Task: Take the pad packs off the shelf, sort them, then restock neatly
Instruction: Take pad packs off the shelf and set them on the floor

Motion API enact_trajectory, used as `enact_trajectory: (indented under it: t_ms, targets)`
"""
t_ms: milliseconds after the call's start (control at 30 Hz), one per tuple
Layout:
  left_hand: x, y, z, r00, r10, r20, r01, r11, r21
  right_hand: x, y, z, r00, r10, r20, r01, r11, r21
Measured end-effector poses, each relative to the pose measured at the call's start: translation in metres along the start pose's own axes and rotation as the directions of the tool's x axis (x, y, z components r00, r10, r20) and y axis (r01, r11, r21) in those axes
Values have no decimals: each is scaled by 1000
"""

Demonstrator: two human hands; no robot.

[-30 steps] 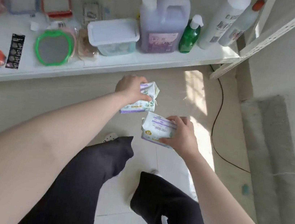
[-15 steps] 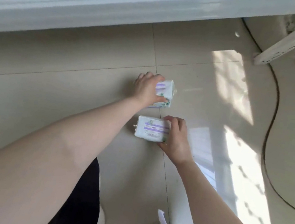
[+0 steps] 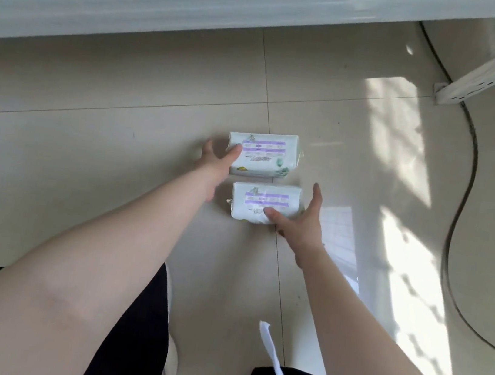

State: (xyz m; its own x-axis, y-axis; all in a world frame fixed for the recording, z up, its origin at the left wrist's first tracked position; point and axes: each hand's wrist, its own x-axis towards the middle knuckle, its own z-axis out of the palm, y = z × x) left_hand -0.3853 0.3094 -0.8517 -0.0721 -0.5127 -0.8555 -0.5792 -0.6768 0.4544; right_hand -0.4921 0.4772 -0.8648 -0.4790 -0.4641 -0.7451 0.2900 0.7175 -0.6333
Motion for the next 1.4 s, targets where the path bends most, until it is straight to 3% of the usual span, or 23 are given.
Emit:
enact_trajectory:
  t_ms: [100,200,567,800,1000,1400]
  targets:
    - [2,-12,6,992,-24,122,41,989,-145,9,-18,-3,991,-47,127,30,991,131]
    - [-6,-14,20,992,0,130,30,973,-227,14,-37,-2,981,-43,191,15,989,146]
    - [7,39,56,993,103,52,-83,952,-293,56,-81,-23,993,-82,87,74,993,94]
    - [16,44,31,944,211,252,-164,967,-197,68,-88,-26,989,-92,115,83,993,79]
    - [22,33,33,932,307,190,-280,947,-159,67,-91,-21,996,-66,65,62,996,59]
    - [10,27,36,940,342,19,-341,940,-9,53,-94,-18,996,-3,-84,-6,995,-97]
